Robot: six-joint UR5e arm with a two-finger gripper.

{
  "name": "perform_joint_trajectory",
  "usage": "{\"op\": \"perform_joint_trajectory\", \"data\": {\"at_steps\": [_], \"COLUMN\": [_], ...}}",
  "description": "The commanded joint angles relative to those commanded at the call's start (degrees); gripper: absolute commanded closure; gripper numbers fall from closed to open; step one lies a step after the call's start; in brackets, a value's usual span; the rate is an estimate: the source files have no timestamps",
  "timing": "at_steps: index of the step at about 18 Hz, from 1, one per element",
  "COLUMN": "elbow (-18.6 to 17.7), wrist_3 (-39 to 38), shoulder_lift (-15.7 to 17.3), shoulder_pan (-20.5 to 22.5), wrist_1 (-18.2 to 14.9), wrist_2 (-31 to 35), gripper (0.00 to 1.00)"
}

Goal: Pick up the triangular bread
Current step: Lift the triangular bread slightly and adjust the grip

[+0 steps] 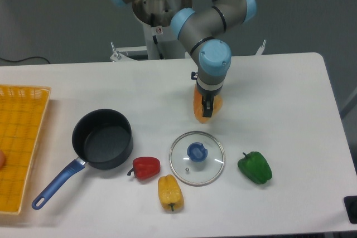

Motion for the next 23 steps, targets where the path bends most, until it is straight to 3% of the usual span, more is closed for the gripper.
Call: {"op": "perform_joint_trajectory", "data": {"at_steps": [6,12,14,16,17,19,20,23], "elbow": [0.4,1.2,1.3,1.5,1.5,1.6,1.6,2.7], "wrist_3": [0.1,-0.1,-0.9,-1.1,-1.1,-1.1,-1.2,-2.2], "shoulder_lift": [-0.3,-0.3,-0.3,-0.4,-0.4,-0.3,-0.3,-0.3], "shoulder_pan": [0.0,-0.2,-0.2,-0.2,-0.2,-0.2,-0.2,-0.2], "wrist_1": [-0.1,-0.3,-0.4,-0.4,-0.4,-0.4,-0.4,-0.6], "wrist_2": [0.4,2.5,2.5,2.6,2.6,2.6,2.6,2.7], "gripper": [0.21,0.51,0.66,0.69,0.78,0.81,0.88,0.88]}}
